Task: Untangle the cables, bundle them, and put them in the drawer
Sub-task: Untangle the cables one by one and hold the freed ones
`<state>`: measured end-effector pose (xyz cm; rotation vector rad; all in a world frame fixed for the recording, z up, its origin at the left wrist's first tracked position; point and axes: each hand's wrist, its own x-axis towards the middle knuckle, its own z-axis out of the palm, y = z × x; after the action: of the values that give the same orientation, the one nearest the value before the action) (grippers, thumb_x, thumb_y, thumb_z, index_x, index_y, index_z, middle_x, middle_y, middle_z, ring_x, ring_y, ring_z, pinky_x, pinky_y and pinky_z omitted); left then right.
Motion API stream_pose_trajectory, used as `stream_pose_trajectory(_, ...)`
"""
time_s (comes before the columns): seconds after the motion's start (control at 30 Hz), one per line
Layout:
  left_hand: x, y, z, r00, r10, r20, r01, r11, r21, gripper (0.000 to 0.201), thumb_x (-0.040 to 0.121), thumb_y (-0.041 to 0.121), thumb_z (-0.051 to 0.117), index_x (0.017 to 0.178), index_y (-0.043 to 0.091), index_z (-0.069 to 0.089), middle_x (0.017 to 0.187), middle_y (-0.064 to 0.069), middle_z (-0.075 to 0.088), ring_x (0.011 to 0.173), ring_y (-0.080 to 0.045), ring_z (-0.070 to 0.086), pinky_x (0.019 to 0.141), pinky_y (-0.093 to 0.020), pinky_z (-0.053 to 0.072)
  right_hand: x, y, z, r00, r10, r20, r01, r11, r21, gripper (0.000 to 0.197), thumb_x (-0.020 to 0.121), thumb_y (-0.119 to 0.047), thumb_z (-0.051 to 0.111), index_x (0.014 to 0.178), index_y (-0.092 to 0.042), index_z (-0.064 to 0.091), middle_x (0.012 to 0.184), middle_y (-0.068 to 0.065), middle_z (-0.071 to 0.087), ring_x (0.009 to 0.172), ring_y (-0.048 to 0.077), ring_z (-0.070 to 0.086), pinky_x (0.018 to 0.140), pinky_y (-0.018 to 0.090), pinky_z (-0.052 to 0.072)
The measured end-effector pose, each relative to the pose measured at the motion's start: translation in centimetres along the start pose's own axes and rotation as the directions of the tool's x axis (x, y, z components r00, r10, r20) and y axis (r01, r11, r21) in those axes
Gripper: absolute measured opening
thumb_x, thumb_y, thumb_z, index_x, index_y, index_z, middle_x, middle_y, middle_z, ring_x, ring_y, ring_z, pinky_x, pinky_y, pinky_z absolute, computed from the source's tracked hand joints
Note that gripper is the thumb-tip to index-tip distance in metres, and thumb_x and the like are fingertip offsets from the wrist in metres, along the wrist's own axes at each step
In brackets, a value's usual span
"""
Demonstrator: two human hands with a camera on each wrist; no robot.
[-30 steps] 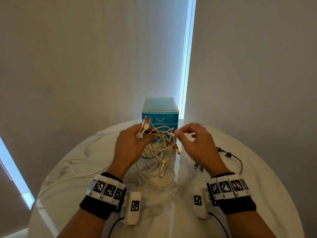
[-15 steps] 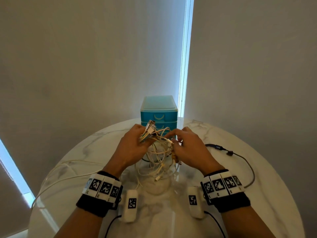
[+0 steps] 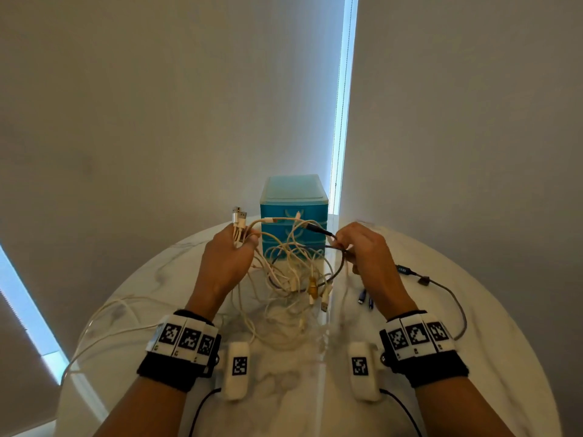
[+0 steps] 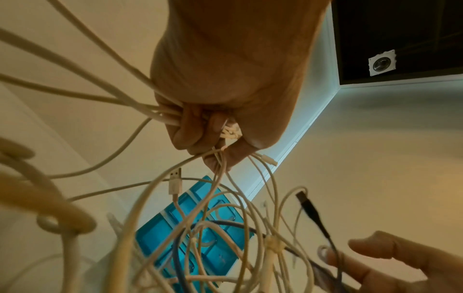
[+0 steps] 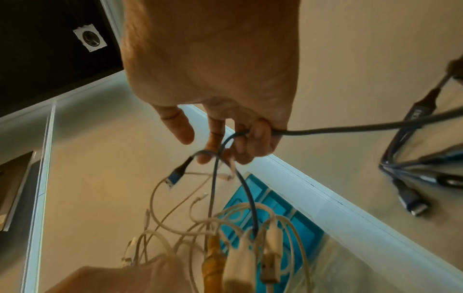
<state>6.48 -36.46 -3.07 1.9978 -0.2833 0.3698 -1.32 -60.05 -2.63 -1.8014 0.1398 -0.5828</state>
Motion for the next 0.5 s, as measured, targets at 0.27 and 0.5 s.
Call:
stream_pose_trajectory(0.27, -0.1, 0.3, -0.5, 0.998, -0.029, 0.06, 0.028, 1.0, 0.011, 0.021, 0.098, 0.032, 0.073, 0.118, 0.032, 0.065, 0.11, 0.013, 0.068, 0.105, -0.013, 0.067, 0.088, -0.036, 0.052, -0.4, 0.5, -1.4, 0.994, -0.088, 0.069, 0.102, 0.964, -0.245, 0.017, 0.099, -0.041, 0.073, 0.102, -0.027, 0.066, 0.081, 0.0, 0.067, 0.071, 0.012, 0.061, 0.069, 0.031, 0.051)
stream_pose_trajectory(0.5, -0.8, 1.4, -0.1, 0.939, 0.026, 0.342, -0.024, 1.0, -0.012, 0.06, 0.085, 0.028, 0.086, 0.135, 0.048, 0.059, 0.139, 0.017, 0.057, 0.124, -0.007, 0.057, 0.099, -0.03, 0.045, -0.8, -1.4, -1.0, 0.958, -0.283, -0.041, 0.286, 0.943, 0.172, 0.017, 0.112, -0.023, 0.054, 0.119, -0.012, 0.066, 0.098, 0.005, 0.079, 0.076, 0.008, 0.065, 0.072, 0.025, 0.052)
